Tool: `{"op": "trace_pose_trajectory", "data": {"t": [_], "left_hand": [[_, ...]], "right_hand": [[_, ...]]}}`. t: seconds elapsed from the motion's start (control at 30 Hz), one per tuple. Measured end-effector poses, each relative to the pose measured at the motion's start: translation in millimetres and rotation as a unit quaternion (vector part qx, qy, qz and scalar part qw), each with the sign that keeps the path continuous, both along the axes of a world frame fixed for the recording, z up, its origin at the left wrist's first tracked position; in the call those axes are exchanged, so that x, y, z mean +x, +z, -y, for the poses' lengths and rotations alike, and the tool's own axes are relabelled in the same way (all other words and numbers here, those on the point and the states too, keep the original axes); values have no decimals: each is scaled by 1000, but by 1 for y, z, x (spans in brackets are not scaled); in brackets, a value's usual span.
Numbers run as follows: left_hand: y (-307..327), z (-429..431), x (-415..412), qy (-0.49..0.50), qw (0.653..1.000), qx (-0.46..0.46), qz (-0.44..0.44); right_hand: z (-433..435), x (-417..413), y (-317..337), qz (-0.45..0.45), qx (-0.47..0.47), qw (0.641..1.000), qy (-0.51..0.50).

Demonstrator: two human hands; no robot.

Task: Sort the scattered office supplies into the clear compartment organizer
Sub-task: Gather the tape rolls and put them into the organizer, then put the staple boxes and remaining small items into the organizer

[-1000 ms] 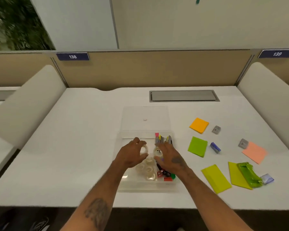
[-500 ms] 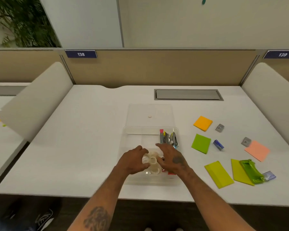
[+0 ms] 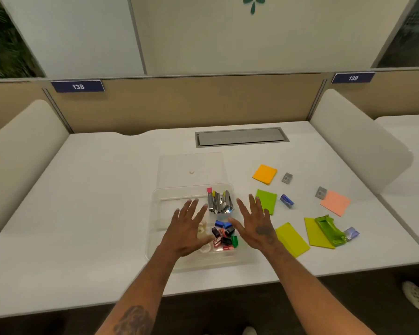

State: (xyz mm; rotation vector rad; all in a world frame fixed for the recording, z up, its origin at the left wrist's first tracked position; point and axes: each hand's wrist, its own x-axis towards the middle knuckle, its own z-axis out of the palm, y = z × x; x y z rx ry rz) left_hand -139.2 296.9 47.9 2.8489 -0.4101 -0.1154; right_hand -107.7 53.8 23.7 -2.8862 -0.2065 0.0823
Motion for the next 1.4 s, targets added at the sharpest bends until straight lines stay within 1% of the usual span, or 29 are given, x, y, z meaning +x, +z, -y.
{"op": "trace_pose_trajectory", "data": {"t": [0.13, 0.27, 0.43, 0.6, 0.7, 0.83, 0.93, 1.13, 1.2, 1.3, 1.4], "left_hand": [[-1, 9, 8, -4, 1000, 23, 18], [-4, 27, 18, -34, 999, 20, 13], [-6, 66, 35, -73, 997, 10, -1], [-8, 109, 53, -116, 993, 10, 16], [-11, 137, 67, -135, 991, 15, 20], [-20, 174, 87, -144, 989, 13, 4], [-26, 202, 101, -156, 988, 17, -4], [-40, 253, 124, -171, 984, 25, -33], [-46, 267, 129, -166, 985, 30, -46], [-55, 286, 135, -148, 987, 37, -45], [-63, 300, 139, -127, 989, 57, -46]], "right_hand": [[9, -5, 0, -1, -10, 1000, -24], [30, -15, 2, -4, -23, 998, -63], [71, -29, 8, 8, -51, 991, -119], [110, -33, 17, 13, -68, 983, -169], [137, -29, 16, 12, -80, 981, -175], [176, -18, 14, 7, -97, 976, -196], [210, -9, 8, -15, -97, 972, -213], [287, -4, -15, -57, -123, 968, -210], [303, -8, -16, -76, -109, 972, -194], [319, -12, -20, -107, -29, 976, -189], [328, -15, -28, -127, -10, 980, -156]]}}
